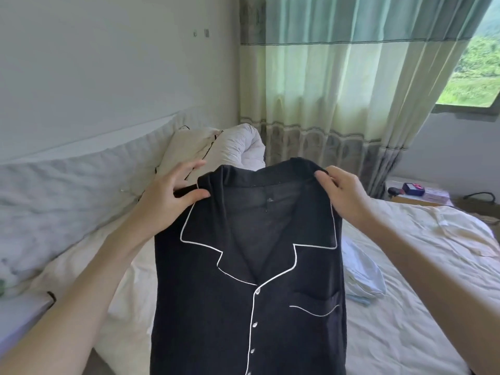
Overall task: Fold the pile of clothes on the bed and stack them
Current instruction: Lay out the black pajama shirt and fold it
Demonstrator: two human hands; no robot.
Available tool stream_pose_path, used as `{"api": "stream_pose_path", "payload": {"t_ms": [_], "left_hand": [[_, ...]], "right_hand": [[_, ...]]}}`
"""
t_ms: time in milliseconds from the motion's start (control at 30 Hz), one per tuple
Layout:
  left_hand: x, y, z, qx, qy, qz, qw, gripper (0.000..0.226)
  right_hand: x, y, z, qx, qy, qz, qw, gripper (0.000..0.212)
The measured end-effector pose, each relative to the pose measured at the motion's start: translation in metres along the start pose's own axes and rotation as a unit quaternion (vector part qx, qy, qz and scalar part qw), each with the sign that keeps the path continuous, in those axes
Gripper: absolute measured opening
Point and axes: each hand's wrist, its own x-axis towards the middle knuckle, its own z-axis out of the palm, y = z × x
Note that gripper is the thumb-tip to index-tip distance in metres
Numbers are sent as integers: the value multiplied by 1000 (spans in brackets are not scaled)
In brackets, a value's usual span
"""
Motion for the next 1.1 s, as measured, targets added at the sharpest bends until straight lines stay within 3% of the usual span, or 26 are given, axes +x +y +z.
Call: {"api": "stream_pose_path", "payload": {"t_ms": [100, 200, 233, 333, 400, 467, 533, 633, 800, 867, 967, 1033, 1100], "left_hand": [[-15, 2, -1, -34, -34, 3, 999, 32], [-28, 7, -4, -111, -40, -32, 993, 21], [-31, 7, -5, -119, -58, -49, 990, 20], [-46, 8, -12, -124, -136, -83, 979, 42], [-62, 10, -14, -169, -167, -102, 966, 34], [-81, 11, -17, -179, -146, -105, 967, 20], [-100, 14, -22, -184, -104, -100, 972, 6], [-132, 23, -29, -206, -55, -87, 973, 6], [-175, 53, -40, -215, 17, -25, 976, 10], [-177, 66, -47, -214, 35, 1, 976, 8], [-172, 83, -57, -209, 65, 30, 975, 8], [-166, 89, -61, -188, 89, 59, 976, 13], [-160, 92, -63, -154, 99, 78, 980, 13]], "right_hand": [[-11, 1, -4, 157, -91, 77, 980, 16], [-27, -7, -14, 231, -139, 64, 961, 16], [-33, -10, -18, 243, -153, 62, 956, 26], [-54, -22, -30, 231, -217, 63, 946, 43], [-70, -29, -37, 211, -257, 68, 941, 38], [-91, -38, -42, 194, -263, 72, 942, 15], [-113, -47, -45, 180, -249, 62, 950, 12], [-152, -61, -49, 236, -211, 51, 947, 6], [-205, -86, -60, 309, -73, 44, 947, 10], [-216, -102, -66, 265, -4, 20, 964, 8], [-219, -120, -73, 100, 101, -40, 989, 19], [-215, -125, -76, -4, 148, -67, 987, 8], [-207, -125, -76, -78, 175, -89, 977, 13]]}}
